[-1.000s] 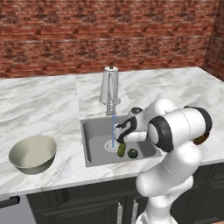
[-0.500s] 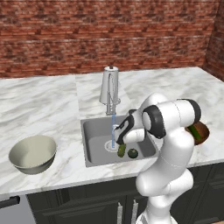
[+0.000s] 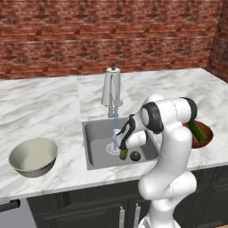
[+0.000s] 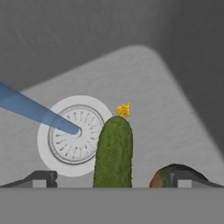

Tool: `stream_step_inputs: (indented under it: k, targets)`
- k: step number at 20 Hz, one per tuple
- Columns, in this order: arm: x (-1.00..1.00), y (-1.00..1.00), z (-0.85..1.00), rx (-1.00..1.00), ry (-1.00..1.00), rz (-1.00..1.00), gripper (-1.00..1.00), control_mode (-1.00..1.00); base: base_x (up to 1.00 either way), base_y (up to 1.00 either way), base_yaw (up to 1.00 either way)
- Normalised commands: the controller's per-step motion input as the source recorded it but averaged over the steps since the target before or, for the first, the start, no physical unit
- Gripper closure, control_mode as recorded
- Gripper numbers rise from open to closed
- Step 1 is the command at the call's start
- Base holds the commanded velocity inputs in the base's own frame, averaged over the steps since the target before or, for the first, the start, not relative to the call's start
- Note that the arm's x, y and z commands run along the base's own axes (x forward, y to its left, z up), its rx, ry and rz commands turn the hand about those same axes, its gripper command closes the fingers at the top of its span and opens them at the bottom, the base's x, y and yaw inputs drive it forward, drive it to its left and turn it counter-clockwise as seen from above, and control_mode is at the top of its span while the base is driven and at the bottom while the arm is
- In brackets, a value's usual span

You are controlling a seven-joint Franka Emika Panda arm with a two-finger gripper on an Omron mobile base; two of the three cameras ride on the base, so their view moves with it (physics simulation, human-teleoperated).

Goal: Pick the cucumbers from the sink and place them in one bowl. Place the squash in the other bowl. Then turn off the sink faucet.

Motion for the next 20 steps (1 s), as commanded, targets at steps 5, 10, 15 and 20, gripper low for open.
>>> stream_step_inputs:
  k: [5,10,15,20]
  targets:
    - [0.07,0.0,-0.24,0.0,0.01,0.0,-1.0,-1.0,0.0,0.0,0.0]
    - [0.08,0.03,-0.23,0.0,0.01,0.0,-1.0,-1.0,0.0,0.0,0.0]
    - [0.08,0.01,-0.24,0.0,0.0,0.0,-1.0,-1.0,0.0,0.0,0.0]
    - [0.15,0.0,-0.3,0.0,0.0,0.0,-1.0,-1.0,0.0,0.0,0.0]
